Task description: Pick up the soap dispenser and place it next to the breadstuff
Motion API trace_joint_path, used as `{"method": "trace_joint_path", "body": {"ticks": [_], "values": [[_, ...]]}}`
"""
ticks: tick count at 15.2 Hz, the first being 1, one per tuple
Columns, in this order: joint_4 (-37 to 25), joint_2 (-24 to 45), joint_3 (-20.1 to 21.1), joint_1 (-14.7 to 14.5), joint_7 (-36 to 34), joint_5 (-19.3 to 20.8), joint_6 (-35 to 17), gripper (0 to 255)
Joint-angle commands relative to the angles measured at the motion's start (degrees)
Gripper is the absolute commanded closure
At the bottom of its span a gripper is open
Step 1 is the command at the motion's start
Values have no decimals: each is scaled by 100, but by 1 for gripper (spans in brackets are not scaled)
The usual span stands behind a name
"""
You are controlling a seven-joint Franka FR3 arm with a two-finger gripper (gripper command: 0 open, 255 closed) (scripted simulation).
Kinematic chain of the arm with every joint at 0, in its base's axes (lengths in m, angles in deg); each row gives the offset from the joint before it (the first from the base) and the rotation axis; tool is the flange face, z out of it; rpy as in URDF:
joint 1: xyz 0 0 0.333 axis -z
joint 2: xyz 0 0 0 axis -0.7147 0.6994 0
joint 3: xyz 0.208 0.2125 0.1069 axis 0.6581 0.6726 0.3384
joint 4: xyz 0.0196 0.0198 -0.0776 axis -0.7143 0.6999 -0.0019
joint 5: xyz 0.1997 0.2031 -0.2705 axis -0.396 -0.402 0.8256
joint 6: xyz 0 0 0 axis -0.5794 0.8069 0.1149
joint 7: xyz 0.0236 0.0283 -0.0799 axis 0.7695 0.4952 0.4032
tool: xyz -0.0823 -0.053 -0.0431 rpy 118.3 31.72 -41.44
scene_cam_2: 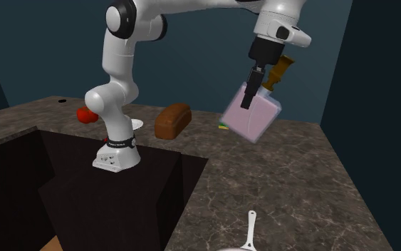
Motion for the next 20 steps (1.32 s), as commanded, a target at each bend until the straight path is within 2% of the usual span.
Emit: {"method": "trace_joint_path", "body": {"ticks": [1,6,12,20], "values": [[-238,45,-6,18,24,-5,192,255],[-852,213,-13,58,61,-31,639,255],[723,-920,224,-495,-688,51,214,255],[2011,-1946,686,-1061,-1736,-47,-37,255]]}}
